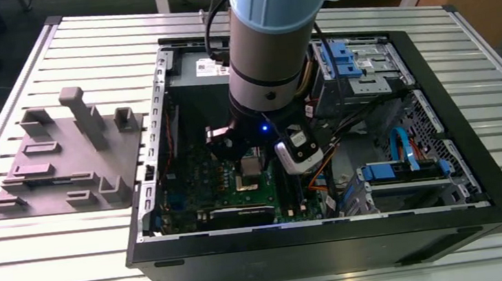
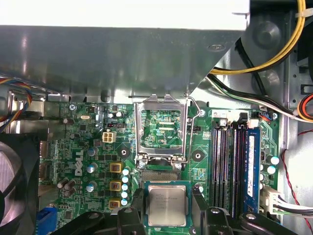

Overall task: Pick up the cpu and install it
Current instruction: 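Place the cpu into insertion slot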

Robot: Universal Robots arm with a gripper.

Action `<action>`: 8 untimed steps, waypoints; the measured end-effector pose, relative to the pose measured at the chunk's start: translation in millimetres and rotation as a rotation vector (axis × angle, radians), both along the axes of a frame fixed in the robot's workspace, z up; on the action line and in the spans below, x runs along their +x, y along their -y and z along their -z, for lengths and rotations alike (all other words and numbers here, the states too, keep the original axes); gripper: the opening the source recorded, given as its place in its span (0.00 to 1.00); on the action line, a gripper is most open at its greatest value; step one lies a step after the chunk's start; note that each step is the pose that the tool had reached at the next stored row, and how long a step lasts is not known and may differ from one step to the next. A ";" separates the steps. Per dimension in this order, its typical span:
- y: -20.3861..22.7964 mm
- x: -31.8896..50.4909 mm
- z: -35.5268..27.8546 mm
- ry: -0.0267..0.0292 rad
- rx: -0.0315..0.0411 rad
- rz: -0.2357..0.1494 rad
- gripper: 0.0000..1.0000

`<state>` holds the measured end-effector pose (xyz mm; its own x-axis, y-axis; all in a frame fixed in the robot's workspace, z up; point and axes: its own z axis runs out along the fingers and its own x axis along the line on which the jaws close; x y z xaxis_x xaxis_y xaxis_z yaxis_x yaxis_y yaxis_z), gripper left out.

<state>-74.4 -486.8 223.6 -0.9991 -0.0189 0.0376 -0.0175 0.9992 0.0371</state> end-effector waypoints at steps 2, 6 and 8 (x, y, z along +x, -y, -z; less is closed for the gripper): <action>0.1 -0.1 -0.1 -0.0001 -0.0143 0.000 0.47; 0.1 0.0 1.6 -0.0007 -0.0255 0.000 0.47; 0.1 -0.1 3.5 -0.0008 -0.0255 0.000 0.47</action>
